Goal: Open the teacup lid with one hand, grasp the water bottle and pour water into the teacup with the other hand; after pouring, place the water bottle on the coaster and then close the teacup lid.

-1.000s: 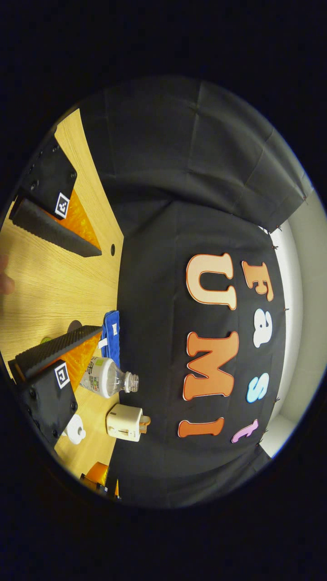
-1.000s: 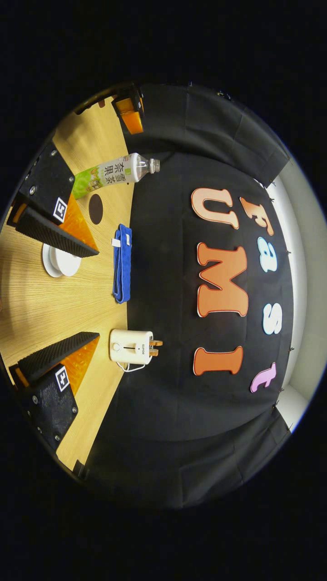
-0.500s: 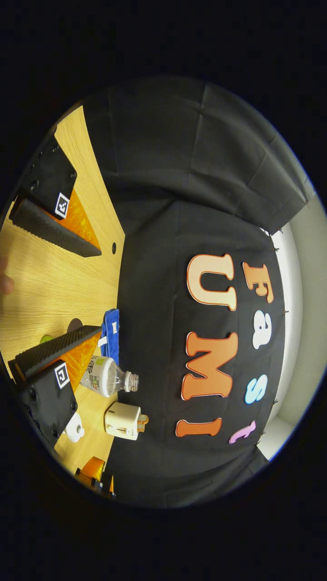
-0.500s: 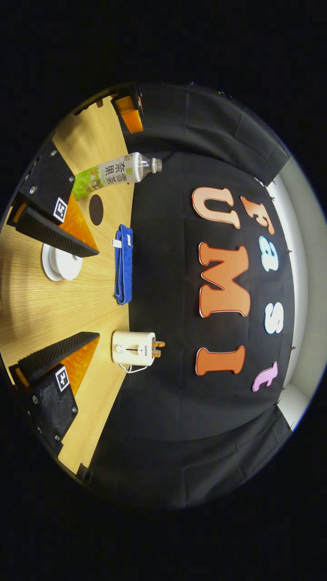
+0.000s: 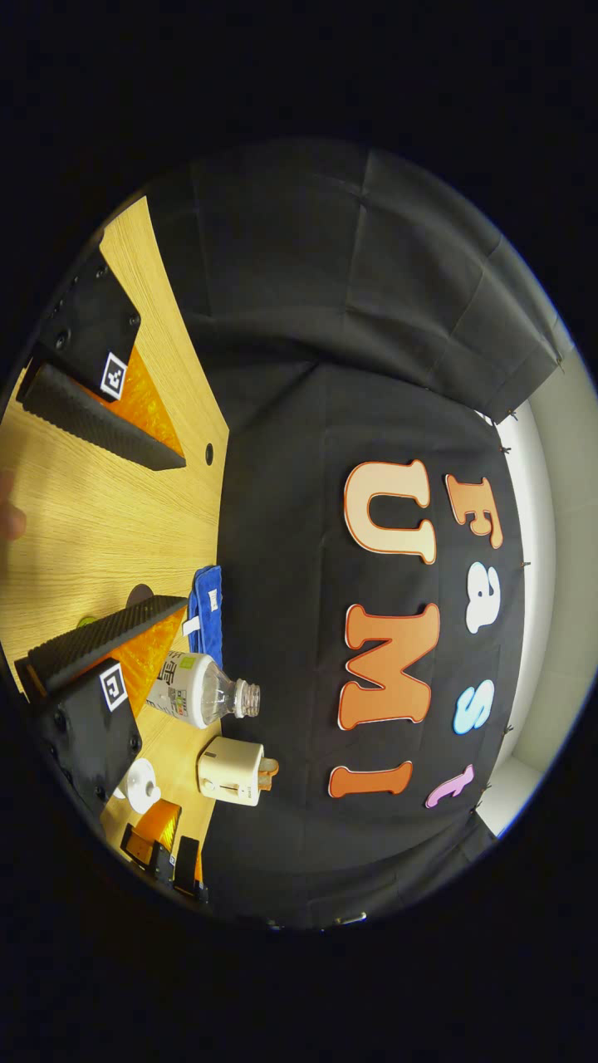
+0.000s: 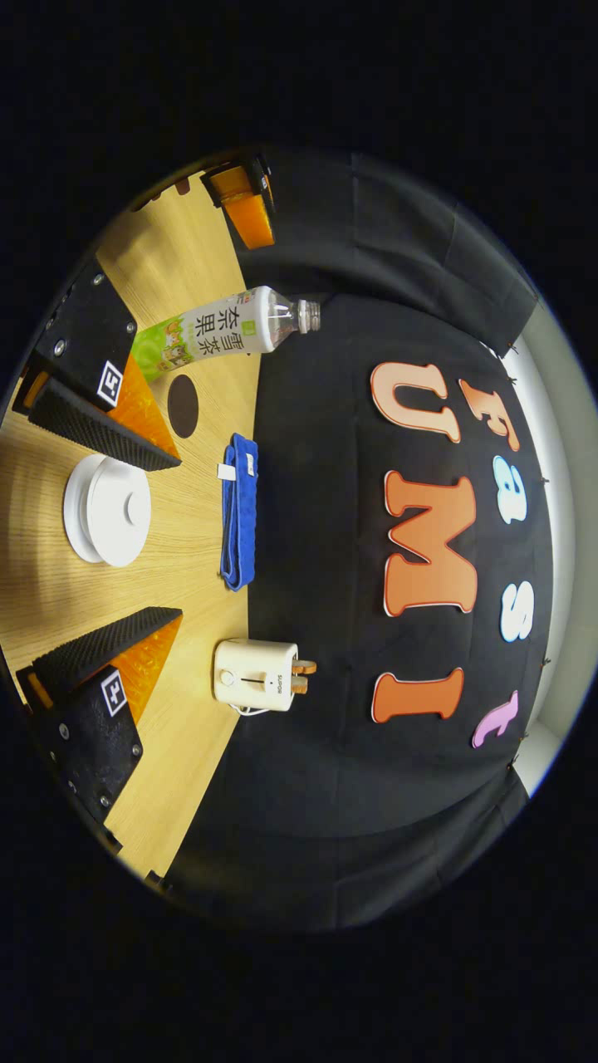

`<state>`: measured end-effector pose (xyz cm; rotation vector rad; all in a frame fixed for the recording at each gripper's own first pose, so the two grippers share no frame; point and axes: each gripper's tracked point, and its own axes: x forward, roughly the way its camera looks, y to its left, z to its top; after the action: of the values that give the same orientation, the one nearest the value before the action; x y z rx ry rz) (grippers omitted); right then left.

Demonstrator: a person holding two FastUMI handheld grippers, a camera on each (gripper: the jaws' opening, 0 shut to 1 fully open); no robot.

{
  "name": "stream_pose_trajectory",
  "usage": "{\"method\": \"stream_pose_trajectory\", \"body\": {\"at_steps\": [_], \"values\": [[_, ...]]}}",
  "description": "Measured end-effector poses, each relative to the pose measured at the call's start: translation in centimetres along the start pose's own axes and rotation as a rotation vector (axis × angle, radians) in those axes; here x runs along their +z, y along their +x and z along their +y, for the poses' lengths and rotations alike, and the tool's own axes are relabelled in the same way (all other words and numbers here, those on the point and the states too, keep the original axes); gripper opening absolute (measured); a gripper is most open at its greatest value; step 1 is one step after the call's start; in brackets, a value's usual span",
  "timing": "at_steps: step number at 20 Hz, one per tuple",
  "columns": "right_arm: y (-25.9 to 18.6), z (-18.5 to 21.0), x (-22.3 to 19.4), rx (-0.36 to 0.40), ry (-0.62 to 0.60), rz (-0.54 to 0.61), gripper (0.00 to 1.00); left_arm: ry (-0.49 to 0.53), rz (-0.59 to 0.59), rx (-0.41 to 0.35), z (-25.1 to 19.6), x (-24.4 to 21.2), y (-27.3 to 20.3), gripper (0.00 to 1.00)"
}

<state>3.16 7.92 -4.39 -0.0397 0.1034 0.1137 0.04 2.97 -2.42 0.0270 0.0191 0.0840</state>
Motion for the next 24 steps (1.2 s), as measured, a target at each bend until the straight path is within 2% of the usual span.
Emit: {"method": "stream_pose_trajectory", "body": {"at_steps": [4,7,13,15,16,17,18,21,24], "values": [[1.2,0.7,-1.5,0.01,-0.005,0.067,0.99,0.004,0.0,0.007,0.5,-0.1,0.1,0.99],[1.8,1.0,-1.7,0.014,-0.007,0.079,0.94,0.0,0.002,0.013,0.9,-0.2,0.3,0.99],[2.7,1.5,-2.6,0.026,-0.031,0.105,0.68,-0.008,0.014,0.019,1.2,-0.8,0.4,0.99],[3.0,1.8,-2.7,0.031,-0.036,0.111,0.57,-0.008,0.011,0.02,1.3,-0.7,0.4,0.99],[3.0,2.0,-2.7,0.038,-0.037,0.113,0.46,-0.009,0.012,0.021,1.4,-0.8,0.5,0.99],[3.0,2.1,-2.7,0.043,-0.037,0.113,0.5,-0.01,0.014,0.022,1.4,-0.9,0.5,0.99],[3.1,2.1,-2.7,0.039,-0.042,0.108,0.39,-0.011,0.016,0.023,1.5,-1.0,0.5,0.99],[3.2,2.1,-2.6,0.042,-0.043,0.107,0.28,-0.014,0.019,0.027,1.7,-1.1,0.5,0.99],[3.2,1.9,-2.5,0.035,-0.05,0.102,0.2,-0.021,0.02,0.027,1.6,-1.3,0.4,0.99]]}}
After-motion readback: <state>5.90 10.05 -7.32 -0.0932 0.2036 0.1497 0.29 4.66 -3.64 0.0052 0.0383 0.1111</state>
